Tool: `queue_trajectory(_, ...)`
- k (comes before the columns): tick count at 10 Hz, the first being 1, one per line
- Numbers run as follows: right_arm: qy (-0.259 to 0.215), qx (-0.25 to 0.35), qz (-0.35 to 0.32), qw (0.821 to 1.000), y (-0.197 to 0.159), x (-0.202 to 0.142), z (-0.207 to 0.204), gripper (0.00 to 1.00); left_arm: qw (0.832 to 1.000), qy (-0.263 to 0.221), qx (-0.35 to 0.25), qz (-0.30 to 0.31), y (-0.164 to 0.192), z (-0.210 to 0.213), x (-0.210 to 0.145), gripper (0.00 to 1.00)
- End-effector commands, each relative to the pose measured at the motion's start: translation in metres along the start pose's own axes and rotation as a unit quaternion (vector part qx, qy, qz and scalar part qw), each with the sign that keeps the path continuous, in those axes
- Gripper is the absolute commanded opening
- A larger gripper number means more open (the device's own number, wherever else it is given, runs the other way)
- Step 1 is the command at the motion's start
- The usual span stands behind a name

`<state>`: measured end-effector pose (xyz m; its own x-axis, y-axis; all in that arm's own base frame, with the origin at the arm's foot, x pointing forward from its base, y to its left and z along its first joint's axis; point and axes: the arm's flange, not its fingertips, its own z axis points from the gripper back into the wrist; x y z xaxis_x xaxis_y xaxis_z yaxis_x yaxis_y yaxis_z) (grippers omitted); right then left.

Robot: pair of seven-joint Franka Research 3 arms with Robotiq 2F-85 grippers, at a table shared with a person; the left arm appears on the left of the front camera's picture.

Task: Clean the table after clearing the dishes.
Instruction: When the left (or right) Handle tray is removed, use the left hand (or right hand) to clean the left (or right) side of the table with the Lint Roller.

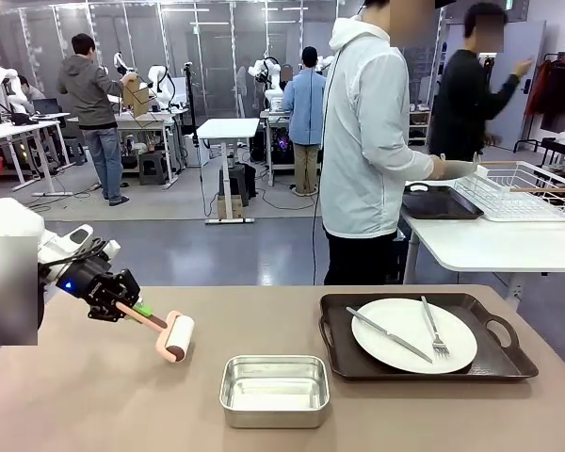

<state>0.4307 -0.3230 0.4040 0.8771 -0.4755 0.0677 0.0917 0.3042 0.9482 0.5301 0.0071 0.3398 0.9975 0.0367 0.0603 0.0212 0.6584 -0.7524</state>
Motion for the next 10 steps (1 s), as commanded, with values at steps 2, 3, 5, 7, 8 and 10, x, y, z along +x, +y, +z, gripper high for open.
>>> queue_trajectory(2, -0.001, 0.001, 0.002, 1.000, 0.003, -0.002, 0.001, 1.00, 0.999, -0.005, -0.034, -0.008, 0.037, -0.002, 0.004, 0.21)
queue_trajectory(3, -0.001, 0.001, 0.002, 1.000, 0.003, -0.002, 0.001, 1.00, 0.999, -0.023, -0.022, -0.006, 0.051, 0.003, 0.008, 0.21)
queue_trajectory(5, -0.001, 0.001, 0.002, 1.000, 0.003, -0.002, 0.001, 1.00, 0.999, -0.050, 0.005, 0.018, 0.080, 0.014, 0.018, 0.21)
queue_trajectory(7, -0.001, 0.001, 0.002, 1.000, 0.003, -0.002, 0.001, 1.00, 0.998, -0.051, 0.003, 0.025, 0.099, 0.032, 0.021, 0.21)
queue_trajectory(8, -0.001, 0.001, 0.002, 1.000, 0.003, -0.002, 0.001, 1.00, 0.998, -0.055, 0.018, 0.019, 0.106, 0.042, 0.018, 0.21)
queue_trajectory(10, -0.001, 0.001, 0.002, 1.000, 0.003, -0.002, 0.001, 1.00, 0.996, -0.074, 0.039, 0.027, 0.119, 0.066, 0.010, 0.21)
